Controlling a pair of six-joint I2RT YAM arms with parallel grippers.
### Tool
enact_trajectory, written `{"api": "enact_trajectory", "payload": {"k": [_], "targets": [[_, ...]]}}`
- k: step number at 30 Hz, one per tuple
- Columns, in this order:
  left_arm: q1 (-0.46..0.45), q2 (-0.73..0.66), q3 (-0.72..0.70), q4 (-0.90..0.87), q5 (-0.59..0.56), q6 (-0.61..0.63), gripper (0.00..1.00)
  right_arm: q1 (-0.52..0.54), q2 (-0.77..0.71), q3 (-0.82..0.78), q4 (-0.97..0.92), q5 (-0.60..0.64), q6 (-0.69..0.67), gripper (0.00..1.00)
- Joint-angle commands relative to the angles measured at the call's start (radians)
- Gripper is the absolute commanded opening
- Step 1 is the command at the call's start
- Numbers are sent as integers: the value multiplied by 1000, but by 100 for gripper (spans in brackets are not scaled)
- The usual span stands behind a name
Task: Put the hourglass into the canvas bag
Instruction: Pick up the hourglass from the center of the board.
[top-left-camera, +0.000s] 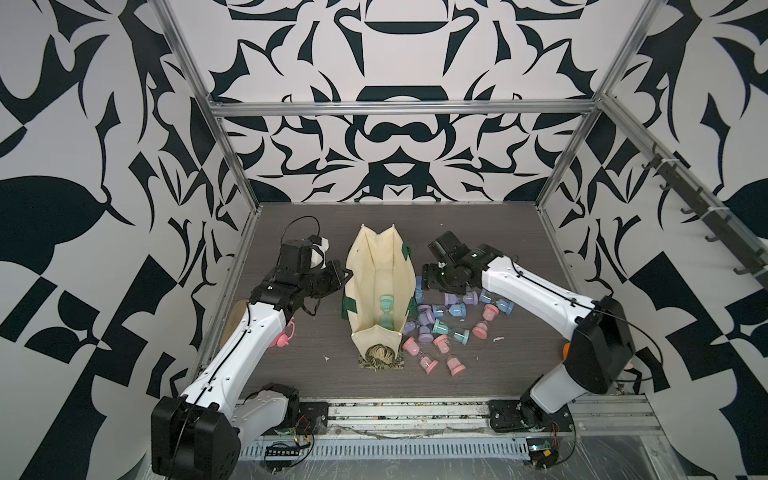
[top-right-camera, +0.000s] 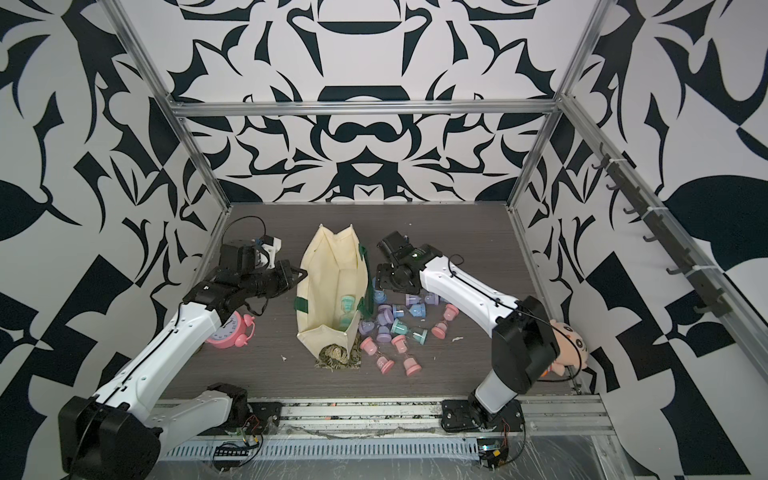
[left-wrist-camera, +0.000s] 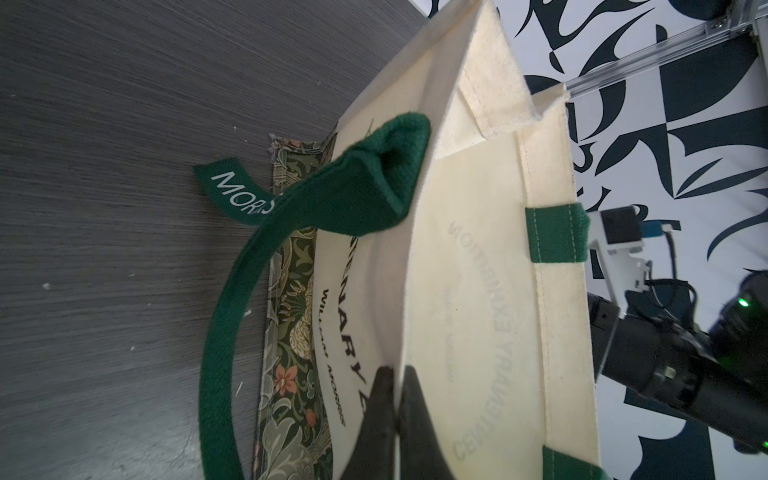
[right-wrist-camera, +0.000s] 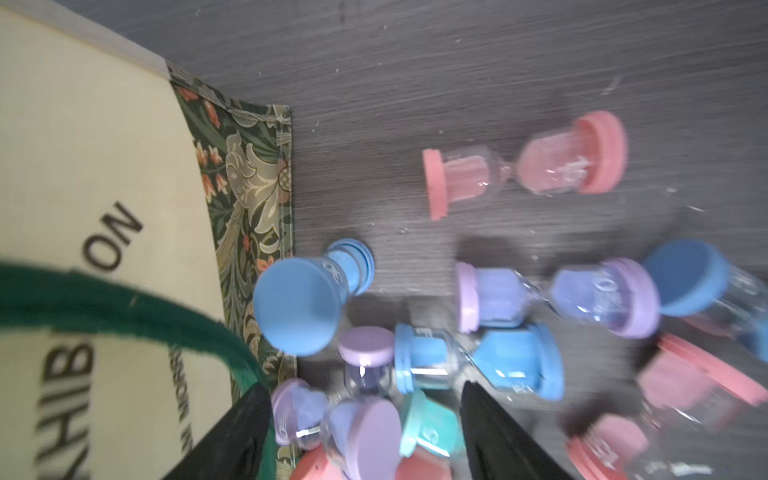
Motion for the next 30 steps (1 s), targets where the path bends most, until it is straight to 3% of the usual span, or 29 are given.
{"api": "enact_trajectory", "payload": {"k": [1, 12, 30], "targets": [[-3, -14, -7, 25, 23, 5, 0, 7, 36, 78, 27, -21, -21, 77], [-3, -6, -4, 26, 22, 5, 0, 40, 154, 164, -15, 12, -21, 78], [-2, 4, -2, 28, 23, 5, 0, 43, 243, 209, -81, 87, -13, 50]]}}
